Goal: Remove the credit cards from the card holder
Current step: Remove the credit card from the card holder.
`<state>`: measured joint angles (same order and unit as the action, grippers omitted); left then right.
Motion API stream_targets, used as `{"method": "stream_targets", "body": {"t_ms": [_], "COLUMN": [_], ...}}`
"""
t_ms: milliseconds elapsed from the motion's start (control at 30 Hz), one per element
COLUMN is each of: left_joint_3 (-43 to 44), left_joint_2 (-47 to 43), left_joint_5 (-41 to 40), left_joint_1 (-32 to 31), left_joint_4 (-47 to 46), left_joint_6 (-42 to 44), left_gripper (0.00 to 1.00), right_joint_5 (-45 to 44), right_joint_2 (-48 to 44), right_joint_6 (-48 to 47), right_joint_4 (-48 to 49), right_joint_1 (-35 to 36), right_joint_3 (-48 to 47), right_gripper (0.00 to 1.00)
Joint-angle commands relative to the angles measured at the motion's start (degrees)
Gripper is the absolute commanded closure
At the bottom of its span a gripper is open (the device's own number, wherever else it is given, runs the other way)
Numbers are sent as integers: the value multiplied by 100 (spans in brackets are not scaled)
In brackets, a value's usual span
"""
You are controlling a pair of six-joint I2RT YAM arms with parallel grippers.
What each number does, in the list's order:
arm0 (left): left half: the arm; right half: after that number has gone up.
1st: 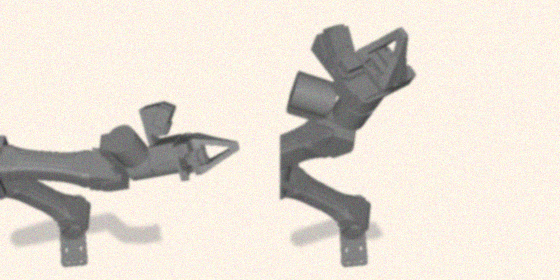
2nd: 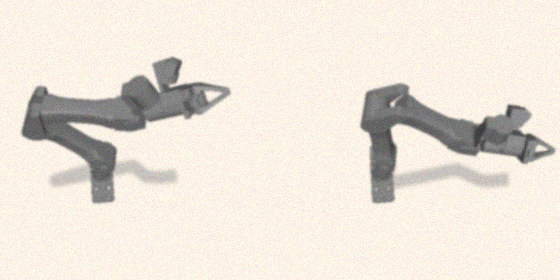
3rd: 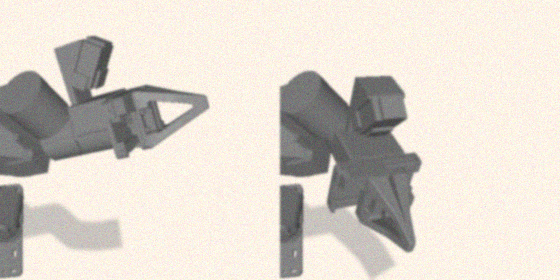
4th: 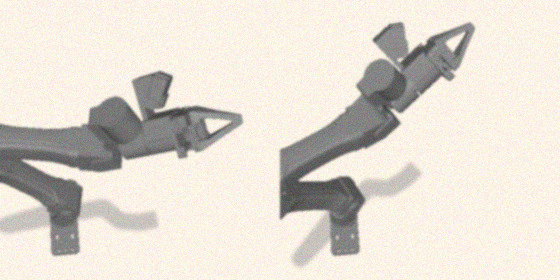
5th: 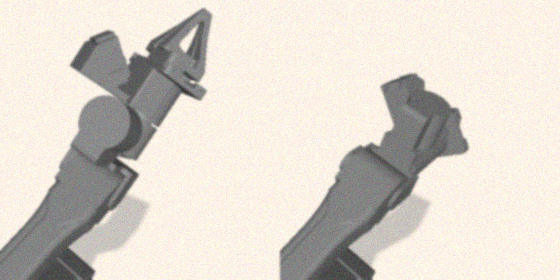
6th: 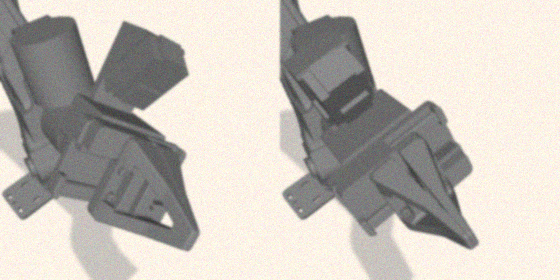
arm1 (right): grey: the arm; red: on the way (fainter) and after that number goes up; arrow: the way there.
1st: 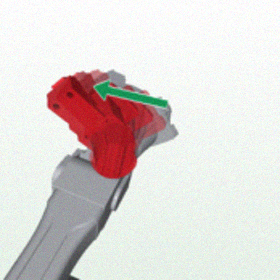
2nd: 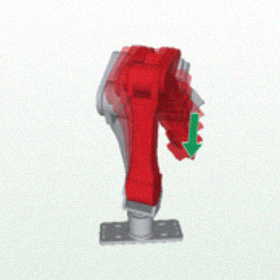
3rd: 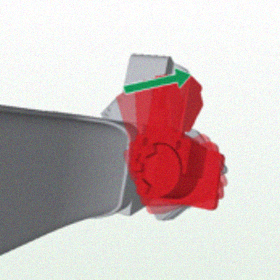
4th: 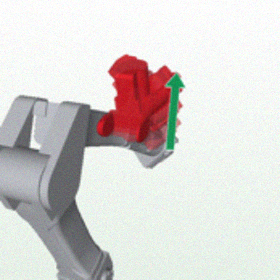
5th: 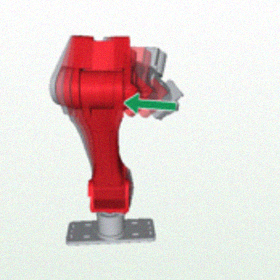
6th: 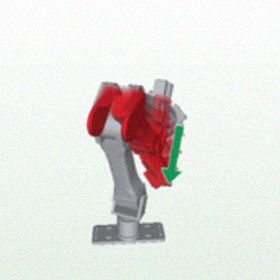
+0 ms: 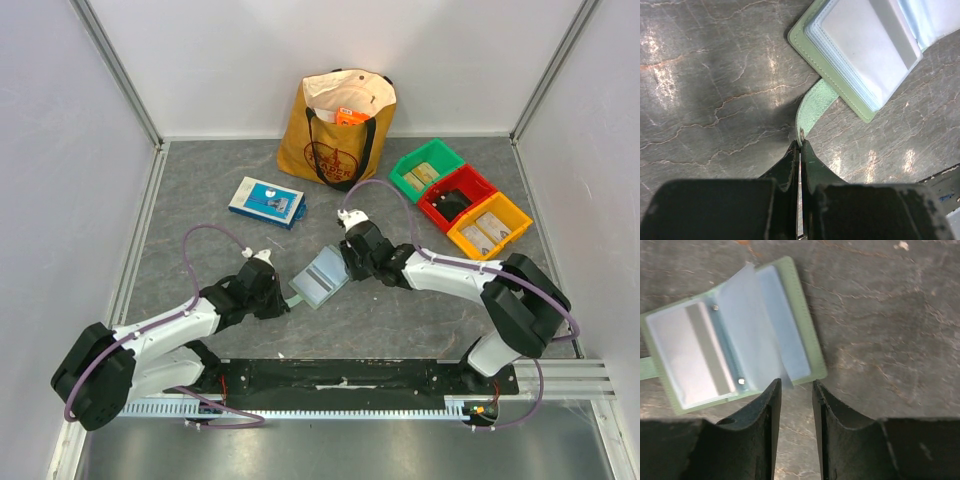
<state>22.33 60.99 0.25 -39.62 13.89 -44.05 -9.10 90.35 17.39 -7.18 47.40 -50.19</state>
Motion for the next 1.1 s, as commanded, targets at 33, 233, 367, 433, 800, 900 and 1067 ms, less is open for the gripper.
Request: {"method": "stream_targets", "body": {"t_ms": [33,233,367,433,800,900,1067], "left_joint_3": [-27,-35,-9,0,-44,-53,-62], "left_joint_2": [-70,-131,-96,-87,-175,-167,-175], "left_joint_5": [-52,-86,-131,-131,-166,-175,-148], "left_joint_1": [-2,-2,-11,-2,-2,-2,-2], "left_joint_4": [114,158,158,158,184,176,175], "left_joint_6": [-33,-42,-42,-42,-77,-68,-68], "left_gripper": [98,98,98,98,98,98,98], "right_joint_5": [-573,-796,-330,-154,-249,-373,-566], "right_joint_2": [-9,-411,-904,-879,386,633,897], "right_joint_6": [229,55,-454,-753,-1141,-1194,-1194], "right_joint_4": [-353,-487,92,313,437,393,340], "right_joint_1": [-221,-196,242,514,1430,1527,1553], "right_joint_3": [72,71,203,186,-482,-614,-720], "right_gripper": [60,47,37,31,15,14,16]}}
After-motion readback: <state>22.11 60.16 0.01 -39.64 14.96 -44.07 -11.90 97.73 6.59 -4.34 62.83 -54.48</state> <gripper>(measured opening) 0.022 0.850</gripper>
